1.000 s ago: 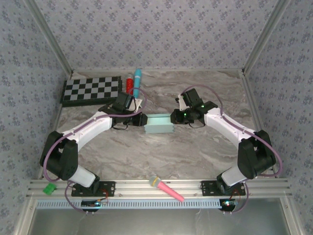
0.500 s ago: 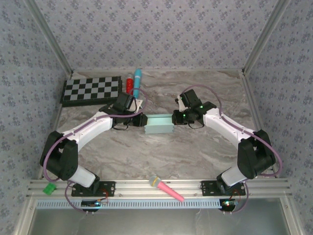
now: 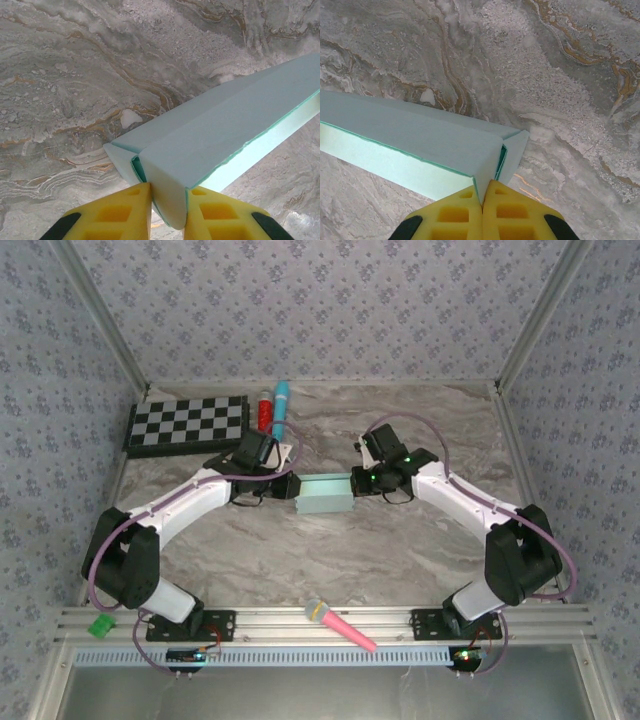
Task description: Fold the paper box
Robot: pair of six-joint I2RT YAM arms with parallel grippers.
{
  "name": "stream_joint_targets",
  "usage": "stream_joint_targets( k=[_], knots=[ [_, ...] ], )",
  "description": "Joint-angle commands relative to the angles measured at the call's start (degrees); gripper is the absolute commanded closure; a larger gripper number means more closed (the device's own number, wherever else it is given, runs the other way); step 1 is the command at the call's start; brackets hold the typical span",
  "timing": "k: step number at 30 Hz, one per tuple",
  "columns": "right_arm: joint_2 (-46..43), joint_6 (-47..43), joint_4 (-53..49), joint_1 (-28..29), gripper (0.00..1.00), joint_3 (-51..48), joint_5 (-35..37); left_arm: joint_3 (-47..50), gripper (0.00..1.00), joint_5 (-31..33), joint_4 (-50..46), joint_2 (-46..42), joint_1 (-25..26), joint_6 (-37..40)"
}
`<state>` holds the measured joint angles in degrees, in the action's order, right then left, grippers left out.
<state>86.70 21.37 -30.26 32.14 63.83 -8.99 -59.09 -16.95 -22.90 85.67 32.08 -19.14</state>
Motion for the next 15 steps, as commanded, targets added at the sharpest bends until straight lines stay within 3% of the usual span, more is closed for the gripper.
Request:
stream_joint_targets(
  k=[1,11,15],
  knots=[
    [1.8,-0.7,-5.3,0.9,0.94,0.5,0.9,1.0,0.80,1.0,-2.1,-0.7,0.8,0.6],
    [1.4,-0.3,-5.4,1.4,0.94,0.1,2.0,1.2,0.81,1.6,-2.5,-0.7,1.3,1.1],
    [1.1,-0.3,-5.4,1.4,0.95,0.2,2.5,0.8,0.76,1.7,-2.3,-1.6,1.3,1.1]
  ],
)
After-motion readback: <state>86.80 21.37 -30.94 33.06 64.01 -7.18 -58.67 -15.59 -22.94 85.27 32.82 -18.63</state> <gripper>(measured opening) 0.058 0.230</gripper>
